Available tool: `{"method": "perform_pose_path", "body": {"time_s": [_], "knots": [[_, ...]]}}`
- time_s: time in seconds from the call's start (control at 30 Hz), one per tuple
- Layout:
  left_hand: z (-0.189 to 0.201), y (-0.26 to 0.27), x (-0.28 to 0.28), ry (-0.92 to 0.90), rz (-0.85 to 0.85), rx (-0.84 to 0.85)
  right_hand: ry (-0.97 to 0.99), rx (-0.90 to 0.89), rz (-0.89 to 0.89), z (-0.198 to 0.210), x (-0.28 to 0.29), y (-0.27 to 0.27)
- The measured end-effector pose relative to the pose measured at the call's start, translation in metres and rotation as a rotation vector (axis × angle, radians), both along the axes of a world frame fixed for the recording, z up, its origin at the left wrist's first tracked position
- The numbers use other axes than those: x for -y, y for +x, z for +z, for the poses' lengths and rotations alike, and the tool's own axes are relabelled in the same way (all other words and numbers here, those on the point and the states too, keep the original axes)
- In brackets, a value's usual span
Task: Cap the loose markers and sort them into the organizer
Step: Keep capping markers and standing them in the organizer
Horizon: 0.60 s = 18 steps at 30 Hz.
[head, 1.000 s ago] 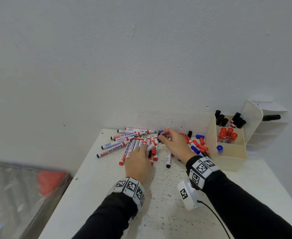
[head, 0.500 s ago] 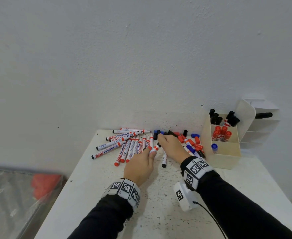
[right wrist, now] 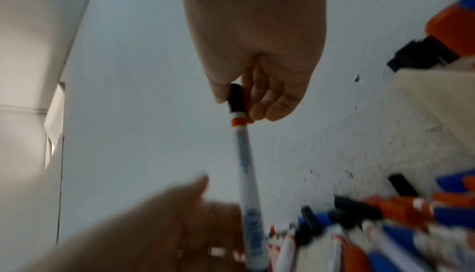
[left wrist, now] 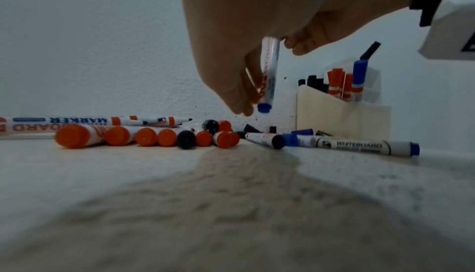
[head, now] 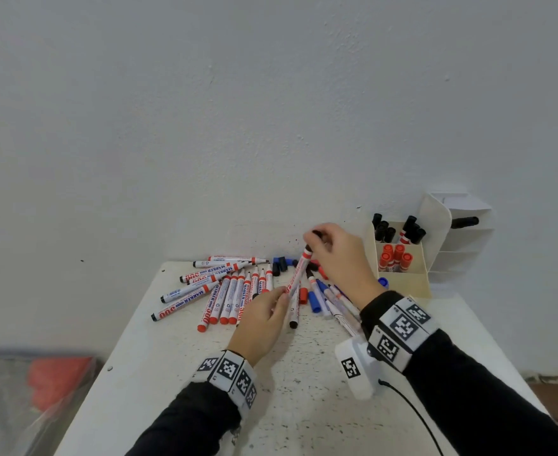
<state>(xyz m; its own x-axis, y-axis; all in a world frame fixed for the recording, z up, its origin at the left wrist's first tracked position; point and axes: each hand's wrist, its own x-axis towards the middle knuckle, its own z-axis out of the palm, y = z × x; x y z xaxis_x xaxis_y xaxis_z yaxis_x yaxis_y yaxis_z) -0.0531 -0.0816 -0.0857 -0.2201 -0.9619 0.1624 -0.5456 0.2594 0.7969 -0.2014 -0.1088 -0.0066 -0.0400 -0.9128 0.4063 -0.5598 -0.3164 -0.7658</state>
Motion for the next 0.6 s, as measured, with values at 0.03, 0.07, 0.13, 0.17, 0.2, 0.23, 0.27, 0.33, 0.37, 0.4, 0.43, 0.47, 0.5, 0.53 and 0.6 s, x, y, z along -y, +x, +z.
{"method": "perform_pose_path", "body": {"time_s": [0.03, 0.07, 0.13, 0.17, 0.2, 0.23, 0.27, 0.33, 0.37, 0.4, 0.43, 0.47, 0.5, 0.53, 0.6], "knots": [[0.000, -0.002, 0.004, 0.013, 0.012, 0.068, -0.062, 0.013, -0.054, 0.009, 0.001, -0.008], [-0.001, -0.004, 0.008, 0.030, 0.016, 0.139, -0.111, 0.023, -0.103, 0.017, 0.001, -0.017], [-0.003, -0.012, 0.014, 0.076, -0.002, 0.270, -0.180, 0.034, -0.186, 0.031, 0.001, -0.035], [-0.003, -0.017, 0.015, 0.106, -0.017, 0.316, -0.209, 0.035, -0.228, 0.037, 0.001, -0.047], [-0.004, -0.021, 0.016, 0.133, -0.032, 0.353, -0.235, 0.031, -0.271, 0.044, 0.001, -0.058], [-0.004, -0.025, 0.017, 0.161, -0.046, 0.384, -0.260, 0.027, -0.314, 0.049, 0.002, -0.070], [-0.004, -0.027, 0.017, 0.188, -0.059, 0.411, -0.285, 0.028, -0.354, 0.055, 0.003, -0.082], [-0.003, -0.030, 0.018, 0.231, -0.072, 0.460, -0.347, 0.017, -0.425, 0.063, 0.005, -0.104], [-0.002, -0.031, 0.018, 0.242, -0.071, 0.476, -0.376, -0.009, -0.455, 0.064, 0.007, -0.112], [-0.002, -0.032, 0.019, 0.248, -0.060, 0.484, -0.391, -0.042, -0.476, 0.063, 0.008, -0.119], [-0.001, -0.034, 0.020, 0.250, -0.043, 0.488, -0.388, -0.074, -0.486, 0.061, 0.009, -0.125], [-0.001, -0.036, 0.021, 0.256, -0.023, 0.490, -0.371, -0.096, -0.489, 0.057, 0.011, -0.129], [0.000, -0.038, 0.022, 0.265, -0.002, 0.489, -0.346, -0.108, -0.487, 0.051, 0.012, -0.132], [0.001, -0.040, 0.022, 0.286, 0.023, 0.486, -0.316, -0.117, -0.480, 0.046, 0.014, -0.134], [0.002, -0.042, 0.022, 0.325, 0.071, 0.473, -0.241, -0.146, -0.457, 0.036, 0.020, -0.135]]}}
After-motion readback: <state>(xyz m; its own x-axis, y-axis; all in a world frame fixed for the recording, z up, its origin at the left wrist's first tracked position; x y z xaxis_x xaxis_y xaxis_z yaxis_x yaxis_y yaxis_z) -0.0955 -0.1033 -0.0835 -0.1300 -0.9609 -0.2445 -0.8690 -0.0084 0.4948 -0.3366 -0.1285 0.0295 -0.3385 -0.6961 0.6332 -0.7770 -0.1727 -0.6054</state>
